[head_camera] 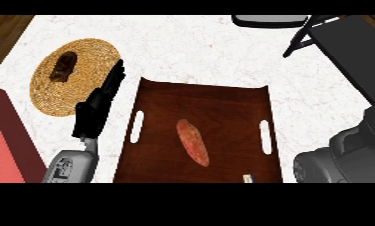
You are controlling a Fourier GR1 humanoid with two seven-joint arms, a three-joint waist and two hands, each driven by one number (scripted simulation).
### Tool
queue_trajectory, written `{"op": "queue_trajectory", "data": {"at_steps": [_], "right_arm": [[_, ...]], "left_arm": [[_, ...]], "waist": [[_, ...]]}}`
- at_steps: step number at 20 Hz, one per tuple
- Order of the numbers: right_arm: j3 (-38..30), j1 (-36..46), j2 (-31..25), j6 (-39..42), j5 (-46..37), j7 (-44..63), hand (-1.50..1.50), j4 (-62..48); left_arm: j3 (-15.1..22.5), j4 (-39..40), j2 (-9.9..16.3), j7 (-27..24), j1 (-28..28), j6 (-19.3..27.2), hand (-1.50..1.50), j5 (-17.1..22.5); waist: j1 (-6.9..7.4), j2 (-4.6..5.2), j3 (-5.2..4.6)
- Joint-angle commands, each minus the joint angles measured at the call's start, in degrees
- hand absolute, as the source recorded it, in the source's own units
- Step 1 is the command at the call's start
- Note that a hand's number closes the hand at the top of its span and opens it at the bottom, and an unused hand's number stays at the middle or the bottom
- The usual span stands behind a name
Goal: Pick the cupcake from the tray and place it in the tiered shelf
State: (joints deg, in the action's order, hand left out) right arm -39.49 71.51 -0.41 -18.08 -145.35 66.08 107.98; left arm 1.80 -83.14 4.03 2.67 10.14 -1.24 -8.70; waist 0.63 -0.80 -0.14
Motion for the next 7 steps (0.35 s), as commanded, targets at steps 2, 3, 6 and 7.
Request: {"op": "queue_trajectory", "data": {"at_steps": [2, 3, 6, 7], "right_arm": [[7.82, -0.76, 0.40, 19.88, -2.27, 1.73, -1.50, 11.06], [8.61, -1.67, 0.40, 23.21, -1.54, 1.43, -1.50, 12.06], [15.80, -2.06, 0.41, 30.03, -4.14, 0.08, -1.50, 20.07], [17.66, -4.56, 0.41, 32.53, -3.83, -0.38, -1.50, 22.48]], "left_arm": [[0.26, -0.88, 0.72, -0.81, -1.38, -0.70, 0.00, -0.11], [-0.75, 2.15, 0.93, -1.28, 0.69, -0.55, 0.00, -0.03], [0.04, 0.54, -0.05, -0.48, 0.31, 0.29, 0.00, -0.44], [-0.77, 2.12, 0.72, -1.24, 1.38, -0.97, 0.00, 0.50]], "waist": [[0.86, -0.42, -0.07], [0.35, -0.02, -0.10], [0.68, -0.23, -0.11], [0.41, 0.12, -0.10]]}}
